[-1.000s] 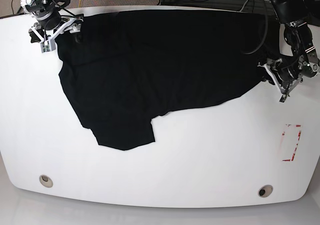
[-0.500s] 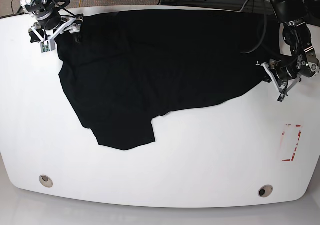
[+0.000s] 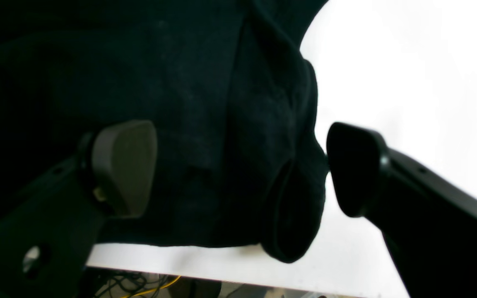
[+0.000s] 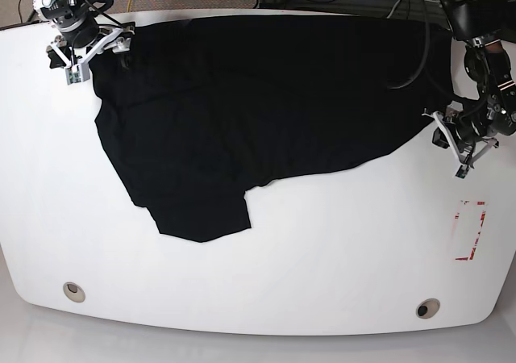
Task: Layout the t-shirt on the table in an organized manner, then fold the t-shirt properly
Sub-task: 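Release the left gripper and move it down the shirt's side edge, then pinch the shirt's side edge with the left gripper and tug it outward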
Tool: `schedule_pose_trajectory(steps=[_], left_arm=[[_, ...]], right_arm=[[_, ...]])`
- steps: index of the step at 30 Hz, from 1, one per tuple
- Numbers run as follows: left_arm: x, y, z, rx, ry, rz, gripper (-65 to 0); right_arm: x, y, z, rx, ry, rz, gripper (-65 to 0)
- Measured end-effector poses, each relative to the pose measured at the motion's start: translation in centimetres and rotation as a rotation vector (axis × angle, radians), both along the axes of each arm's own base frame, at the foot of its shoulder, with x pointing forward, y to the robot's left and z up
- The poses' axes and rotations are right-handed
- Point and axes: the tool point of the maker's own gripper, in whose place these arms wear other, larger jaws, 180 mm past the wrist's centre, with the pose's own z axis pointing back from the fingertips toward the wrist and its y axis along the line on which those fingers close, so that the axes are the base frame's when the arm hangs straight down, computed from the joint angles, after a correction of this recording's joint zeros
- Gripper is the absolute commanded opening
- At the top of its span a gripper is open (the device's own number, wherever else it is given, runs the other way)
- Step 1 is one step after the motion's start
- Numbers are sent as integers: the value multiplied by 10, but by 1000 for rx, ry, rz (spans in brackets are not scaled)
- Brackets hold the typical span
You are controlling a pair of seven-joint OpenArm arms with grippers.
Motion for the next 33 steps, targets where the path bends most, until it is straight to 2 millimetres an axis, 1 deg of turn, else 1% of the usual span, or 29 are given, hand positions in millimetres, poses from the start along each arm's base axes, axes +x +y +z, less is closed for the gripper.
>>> schedule_pose_trajectory(steps=[4,7,9,12,14,15,17,20,23,29,33], left_arm=[[5,4,5,24,-5,-17,-626],[7,2,6,37,-1,-35,-624],[8,0,6,34,-2,-41,-604],[5,-2,4,23,1,-43,-533],[1,-2,0,22,13,-41,-471],[-3,0,-2,22,20,-35,-426],[-9,3,-5,11,26,-14,-361],[-18,11,-8,0,34,27,-278],[-27,18,-12,-8,41,76,-265],[-39,17,-20,-46,49,111,-265],[-50,23,-24,-39,69,127,-265]], right_arm=[[0,0,0,2,1,0,-36],[0,0,0,0,1,-3,-36],[0,0,0,1,0,-3,-36],[0,1,0,3,0,1,-36],[0,1,0,2,0,0,-36],[0,0,0,1,1,0,-36],[0,-1,0,-1,0,-3,-36],[0,0,0,2,-1,-2,-36],[0,2,-1,8,-1,-4,-36],[-4,7,-4,26,3,-17,-36],[-2,7,-3,24,-1,-18,-36]])
